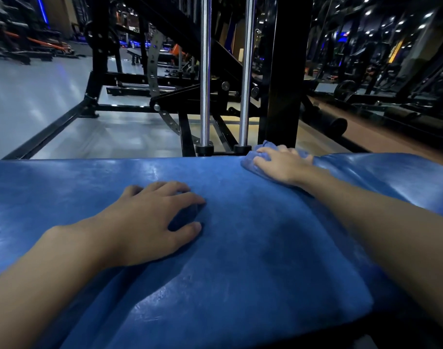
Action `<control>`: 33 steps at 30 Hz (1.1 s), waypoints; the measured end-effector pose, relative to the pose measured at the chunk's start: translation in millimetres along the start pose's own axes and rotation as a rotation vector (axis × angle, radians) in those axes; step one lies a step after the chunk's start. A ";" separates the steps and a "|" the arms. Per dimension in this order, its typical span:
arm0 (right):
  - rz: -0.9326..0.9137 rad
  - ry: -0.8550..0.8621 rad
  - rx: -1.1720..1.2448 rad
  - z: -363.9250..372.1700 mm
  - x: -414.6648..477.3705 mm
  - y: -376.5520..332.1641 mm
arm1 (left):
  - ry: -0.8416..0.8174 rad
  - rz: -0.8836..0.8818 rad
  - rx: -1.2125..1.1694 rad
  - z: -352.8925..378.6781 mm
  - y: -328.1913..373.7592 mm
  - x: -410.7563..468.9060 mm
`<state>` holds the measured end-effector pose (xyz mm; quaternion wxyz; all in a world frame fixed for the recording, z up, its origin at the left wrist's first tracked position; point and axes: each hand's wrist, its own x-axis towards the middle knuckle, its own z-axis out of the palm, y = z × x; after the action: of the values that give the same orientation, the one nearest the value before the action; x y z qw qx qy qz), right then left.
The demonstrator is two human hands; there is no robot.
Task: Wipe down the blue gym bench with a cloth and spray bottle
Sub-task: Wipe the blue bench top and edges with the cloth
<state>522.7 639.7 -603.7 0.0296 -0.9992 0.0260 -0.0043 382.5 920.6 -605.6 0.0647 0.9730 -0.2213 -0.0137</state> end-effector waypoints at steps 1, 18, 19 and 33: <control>0.003 0.003 -0.001 0.7 -3.5 -2.4 | -0.005 0.005 0.004 -0.3 0.0 -0.2; -0.691 -0.018 -0.026 7.1 -236.0 -29.1 | -0.061 -0.171 -0.005 -15.1 2.6 -41.2; -0.697 -0.008 -0.023 7.4 -230.0 -28.7 | -0.078 -0.178 -0.015 -15.7 2.1 -42.0; -0.223 0.007 0.063 -0.7 -34.4 -23.2 | -0.082 -0.120 0.124 -12.8 -16.6 -37.3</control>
<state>489.6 664.6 -601.9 0.0604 -0.9944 -0.0856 -0.0119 356.7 953.0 -595.3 -0.0056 0.9853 -0.1653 -0.0438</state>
